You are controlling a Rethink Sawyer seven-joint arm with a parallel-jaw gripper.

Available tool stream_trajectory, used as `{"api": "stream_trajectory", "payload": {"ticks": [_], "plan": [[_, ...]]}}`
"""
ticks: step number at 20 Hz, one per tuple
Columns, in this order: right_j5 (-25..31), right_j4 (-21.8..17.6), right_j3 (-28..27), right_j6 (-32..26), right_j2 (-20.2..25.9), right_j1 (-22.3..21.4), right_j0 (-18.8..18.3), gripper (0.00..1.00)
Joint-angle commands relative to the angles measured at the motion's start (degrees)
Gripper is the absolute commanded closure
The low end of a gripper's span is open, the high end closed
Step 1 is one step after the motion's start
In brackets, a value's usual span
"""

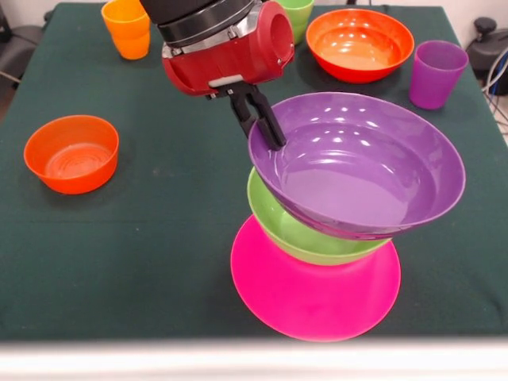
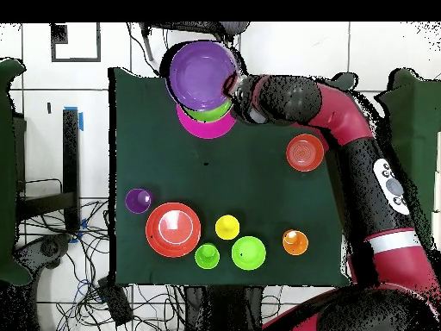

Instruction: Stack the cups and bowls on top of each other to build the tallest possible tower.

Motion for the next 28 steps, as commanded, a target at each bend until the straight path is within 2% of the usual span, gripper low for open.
{"api": "stream_trajectory", "payload": {"ticks": [1,12,28], "plan": [[4.5,-2.8,-4.0,-11.1,-2.0,3.3,1.9,1.0],[0.9,-3.9,-2.5,-11.2,-2.0,4.9,1.1,1.0],[0.0,-5.0,-1.2,-11.0,-1.8,5.2,0.5,1.0]]}}
